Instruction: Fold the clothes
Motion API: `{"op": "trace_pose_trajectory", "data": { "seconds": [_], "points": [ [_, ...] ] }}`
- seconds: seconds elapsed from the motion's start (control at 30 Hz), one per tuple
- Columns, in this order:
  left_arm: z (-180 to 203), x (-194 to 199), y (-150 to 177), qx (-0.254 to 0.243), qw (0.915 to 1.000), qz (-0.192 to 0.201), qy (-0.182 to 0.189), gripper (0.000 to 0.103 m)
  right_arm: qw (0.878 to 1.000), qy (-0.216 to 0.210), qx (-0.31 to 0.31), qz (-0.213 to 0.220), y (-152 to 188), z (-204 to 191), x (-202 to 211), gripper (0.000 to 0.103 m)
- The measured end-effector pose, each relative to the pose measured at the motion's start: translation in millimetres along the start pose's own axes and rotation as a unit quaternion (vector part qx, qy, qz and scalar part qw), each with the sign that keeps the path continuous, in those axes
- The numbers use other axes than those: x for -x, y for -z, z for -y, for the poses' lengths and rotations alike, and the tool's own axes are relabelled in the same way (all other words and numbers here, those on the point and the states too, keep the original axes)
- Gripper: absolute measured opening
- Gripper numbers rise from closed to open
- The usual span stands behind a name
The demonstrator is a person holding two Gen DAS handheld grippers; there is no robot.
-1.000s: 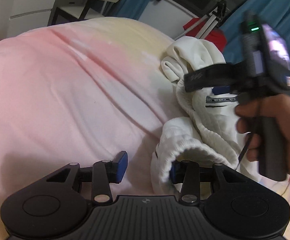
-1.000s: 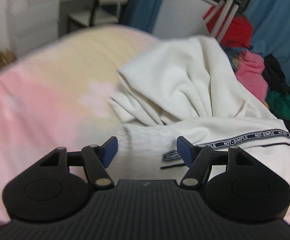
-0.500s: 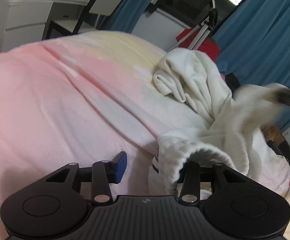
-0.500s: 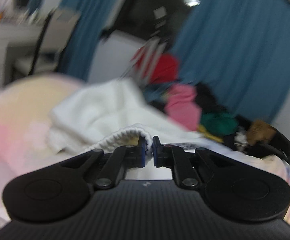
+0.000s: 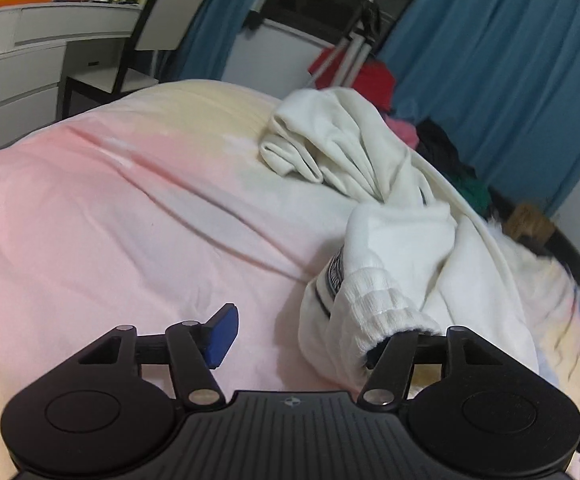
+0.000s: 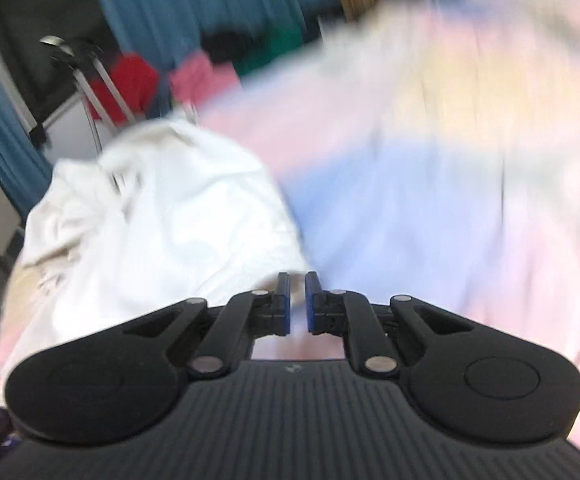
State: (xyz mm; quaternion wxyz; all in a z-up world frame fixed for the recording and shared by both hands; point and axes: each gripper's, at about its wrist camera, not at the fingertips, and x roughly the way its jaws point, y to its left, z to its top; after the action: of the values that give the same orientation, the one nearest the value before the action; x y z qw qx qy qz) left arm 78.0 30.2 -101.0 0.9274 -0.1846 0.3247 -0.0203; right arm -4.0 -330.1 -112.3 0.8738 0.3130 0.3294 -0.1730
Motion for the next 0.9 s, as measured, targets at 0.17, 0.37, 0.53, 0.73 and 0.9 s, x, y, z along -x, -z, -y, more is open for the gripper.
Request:
{"op": "trace_pose_trajectory", "data": {
  "seconds": [0.17,0.37,0.53,0.73,0.9],
  "points": [
    [2,13,10,-0.024,0.999,-0.036,0.009,0.062,0.998,-0.05,-0.034,0.009,-2,9,14,0.012],
    [5,31,27,-0.058,0.9935,-0.091,0.037,0.086,0.994,-0.091,-0.003,0.059,-9,2,28,0.019],
    [12,36,30,-0.069,0.9934,-0.063,0.066,0.09,0.994,-0.103,-0.038,-0.008,-14,3,-27,0.054],
    [15,16,23,-0.03,0.996,-0.023,0.082,0.089,0.996,-0.046,-0.072,0.001,-16,0,-63,0.054],
    [5,-11,14,0.031,0.9956,-0.035,0.081,0.053,0.995,-0.035,-0.094,0.0,-15,-2,-76,0.054]
  ]
}}
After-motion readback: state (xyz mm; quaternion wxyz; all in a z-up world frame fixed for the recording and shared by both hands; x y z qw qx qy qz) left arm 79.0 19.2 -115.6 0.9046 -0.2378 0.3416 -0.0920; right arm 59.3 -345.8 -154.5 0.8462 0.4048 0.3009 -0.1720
